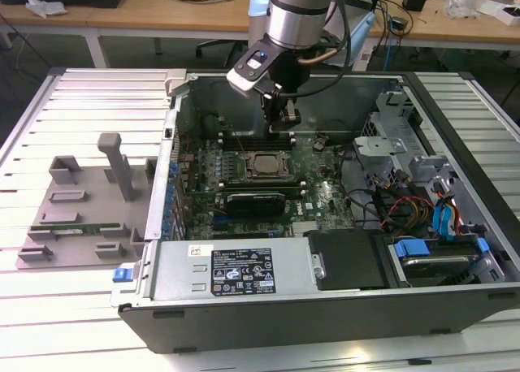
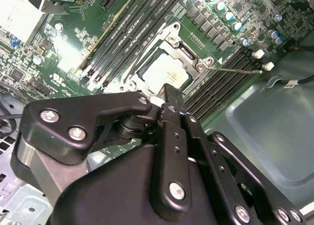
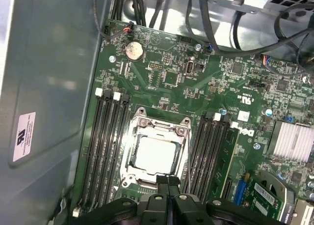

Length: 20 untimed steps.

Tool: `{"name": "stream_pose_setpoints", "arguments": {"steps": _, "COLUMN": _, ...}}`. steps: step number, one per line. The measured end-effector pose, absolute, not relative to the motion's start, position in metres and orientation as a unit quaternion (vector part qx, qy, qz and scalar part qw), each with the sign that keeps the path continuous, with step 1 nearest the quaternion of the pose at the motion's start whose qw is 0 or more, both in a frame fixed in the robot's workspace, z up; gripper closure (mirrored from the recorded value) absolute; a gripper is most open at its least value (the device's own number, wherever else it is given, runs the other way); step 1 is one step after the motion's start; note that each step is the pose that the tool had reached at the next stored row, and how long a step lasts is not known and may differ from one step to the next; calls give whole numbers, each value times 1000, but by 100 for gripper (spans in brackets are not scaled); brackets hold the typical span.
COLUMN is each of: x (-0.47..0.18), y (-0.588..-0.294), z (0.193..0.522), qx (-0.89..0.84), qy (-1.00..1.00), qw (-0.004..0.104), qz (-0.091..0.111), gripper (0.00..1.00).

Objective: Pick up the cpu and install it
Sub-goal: 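Install the first cpu locking lever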

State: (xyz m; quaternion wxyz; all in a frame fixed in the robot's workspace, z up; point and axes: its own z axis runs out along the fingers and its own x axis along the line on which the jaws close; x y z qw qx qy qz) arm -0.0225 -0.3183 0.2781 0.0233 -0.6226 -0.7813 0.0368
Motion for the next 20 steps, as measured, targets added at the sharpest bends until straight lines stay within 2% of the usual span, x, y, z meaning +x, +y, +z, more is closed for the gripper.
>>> {"name": "stream_pose_setpoints", "arguments": {"steps": 20, "x": -22, "y": -318, "z": 278, "qx": -580, "qy": -813, "qw": 21, "qz": 38, "gripper": 89}}
